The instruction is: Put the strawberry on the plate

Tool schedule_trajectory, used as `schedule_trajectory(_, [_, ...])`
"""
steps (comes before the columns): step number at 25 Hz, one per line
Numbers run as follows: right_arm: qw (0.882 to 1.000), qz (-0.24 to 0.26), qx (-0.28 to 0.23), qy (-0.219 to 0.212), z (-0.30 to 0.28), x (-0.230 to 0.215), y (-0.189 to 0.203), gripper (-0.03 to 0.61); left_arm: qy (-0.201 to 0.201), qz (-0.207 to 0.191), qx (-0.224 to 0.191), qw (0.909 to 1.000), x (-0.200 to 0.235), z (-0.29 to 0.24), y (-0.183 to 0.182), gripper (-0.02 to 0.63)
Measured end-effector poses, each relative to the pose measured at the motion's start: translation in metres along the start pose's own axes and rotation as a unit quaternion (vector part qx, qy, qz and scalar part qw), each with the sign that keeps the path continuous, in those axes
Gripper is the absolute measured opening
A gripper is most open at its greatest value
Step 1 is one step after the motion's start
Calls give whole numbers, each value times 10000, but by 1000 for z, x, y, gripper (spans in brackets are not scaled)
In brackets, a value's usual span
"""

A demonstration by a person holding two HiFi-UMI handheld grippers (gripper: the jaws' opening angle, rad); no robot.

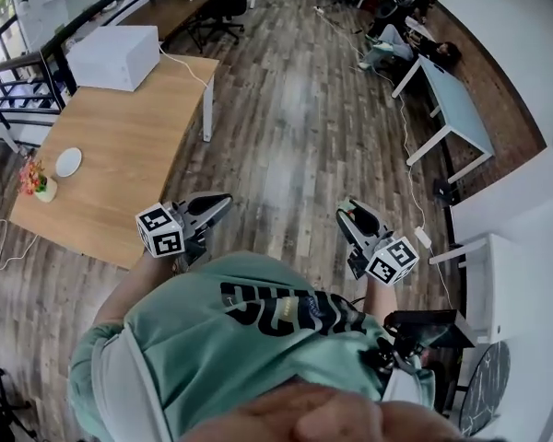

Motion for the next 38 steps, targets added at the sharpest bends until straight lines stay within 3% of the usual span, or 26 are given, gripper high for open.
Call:
schedule_trajectory(7, [9997,-65,150,-161,-101,2,-21,149,-10,-25,-20,10000,78,35,-26,2])
schedule_trajectory(12, [9986,100,341,-394,-159,-14,-47,149,-290,171,-280,9990,120,55,-39,2])
schedule_trajectory(15, [9984,16,316,-471,-187,-24,-50,149,-452,274,-223,9984,142,65,-43,2])
schedule_trajectory(20, [9921,101,286,-1221,-247,-75,-42,149,-1075,178,-320,9935,170,51,-41,2])
schedule_trajectory(26, [9759,331,198,-2146,-310,-177,-60,149,-2290,-121,-718,9707,180,13,-76,2])
schedule_trajectory(31, [9567,412,127,-2880,-356,-243,-66,149,-2945,-115,-810,9521,186,-36,-73,2])
schedule_trajectory(35, [9422,281,237,-3330,-409,-259,-69,149,-3366,-36,-866,9377,194,-42,-75,2])
schedule_trajectory(38, [9301,327,311,-3646,-452,-246,-80,149,-3769,109,-1005,9207,199,-15,-77,2])
Point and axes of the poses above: the fingertips, and each gripper's own axes: z backward along the fingers, x to its left, y out of its underside, the point moved 8 cm from there along z, backward along the fingers, and after that the axes turned 7 degrees about x, right-handed, at the moved point
